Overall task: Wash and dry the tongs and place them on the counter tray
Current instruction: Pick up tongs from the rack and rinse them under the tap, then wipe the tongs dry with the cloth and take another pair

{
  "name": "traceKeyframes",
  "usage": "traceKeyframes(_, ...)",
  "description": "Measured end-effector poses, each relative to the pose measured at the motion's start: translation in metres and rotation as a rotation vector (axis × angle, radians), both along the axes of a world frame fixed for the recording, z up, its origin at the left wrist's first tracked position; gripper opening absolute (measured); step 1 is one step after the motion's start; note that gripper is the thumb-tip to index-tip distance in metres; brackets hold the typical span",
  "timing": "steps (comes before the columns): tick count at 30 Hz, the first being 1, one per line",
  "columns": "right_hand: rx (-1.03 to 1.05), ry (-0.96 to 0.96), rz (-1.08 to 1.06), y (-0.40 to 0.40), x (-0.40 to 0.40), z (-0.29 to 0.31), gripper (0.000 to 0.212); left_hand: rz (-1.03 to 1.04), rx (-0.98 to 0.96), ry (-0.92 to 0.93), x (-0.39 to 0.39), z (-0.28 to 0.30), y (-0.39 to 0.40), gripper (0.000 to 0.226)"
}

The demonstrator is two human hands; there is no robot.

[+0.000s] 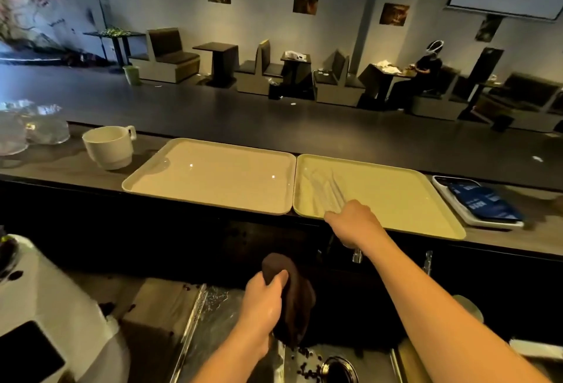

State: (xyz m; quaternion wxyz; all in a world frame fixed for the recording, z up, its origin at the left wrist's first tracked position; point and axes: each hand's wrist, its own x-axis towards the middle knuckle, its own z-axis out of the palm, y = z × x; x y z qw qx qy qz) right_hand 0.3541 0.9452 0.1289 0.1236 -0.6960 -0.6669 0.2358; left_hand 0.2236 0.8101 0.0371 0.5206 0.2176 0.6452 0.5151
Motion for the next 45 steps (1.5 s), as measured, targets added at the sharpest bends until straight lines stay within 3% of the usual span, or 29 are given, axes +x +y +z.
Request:
traceKeyframes(4, 0.064, -0.143, -0.056, 0.018, -0.016, -0.005, 0.051, -0.025, -0.015, 0.019, -0.007, -0.003, 0.006, 0.018)
traceKeyframes(10, 0.073, -0.142, -0.091, 0.033, -0.031, -0.010, 0.060, 0.008, 0.004, 0.027, -0.020, -0.005, 0.011, 0.017)
traceKeyframes(14, 0.165, -0.282, -0.075, 0.028, -0.033, -0.006, 0.070, 0.022, 0.018, -0.012, -0.031, -0.005, 0.008, 0.017)
traceKeyframes(17, 0.343, -0.348, -0.025, 0.010, -0.037, -0.002, 0.064, 0.042, 0.051, -0.047, -0.039, -0.001, 0.000, 0.017)
traceKeyframes(20, 0.459, -0.234, 0.106, -0.016, -0.049, 0.000, 0.039, 0.094, 0.085, -0.067, -0.047, 0.003, -0.013, 0.015)
traceKeyframes(23, 0.323, 0.044, 0.251, -0.044, -0.064, -0.001, 0.017, 0.154, 0.095, -0.077, -0.055, 0.005, -0.030, 0.011)
traceKeyframes(29, 0.056, 0.349, 0.527, -0.113, -0.116, -0.027, 0.010, 0.246, 0.097, -0.097, -0.088, -0.006, -0.095, 0.010)
traceKeyframes(35, -0.079, 0.409, 0.745, -0.181, -0.161, -0.045, 0.010, 0.378, 0.056, -0.139, -0.117, -0.018, -0.171, 0.033)
traceKeyframes(41, -0.197, 0.516, 0.868, -0.262, -0.207, -0.071, 0.019, 0.496, 0.130, -0.145, -0.149, -0.037, -0.267, 0.026)
traceKeyframes(45, -0.237, 0.441, 1.014, -0.317, -0.246, -0.101, 0.018, 0.699, 0.119, -0.205, -0.173, -0.059, -0.341, 0.018)
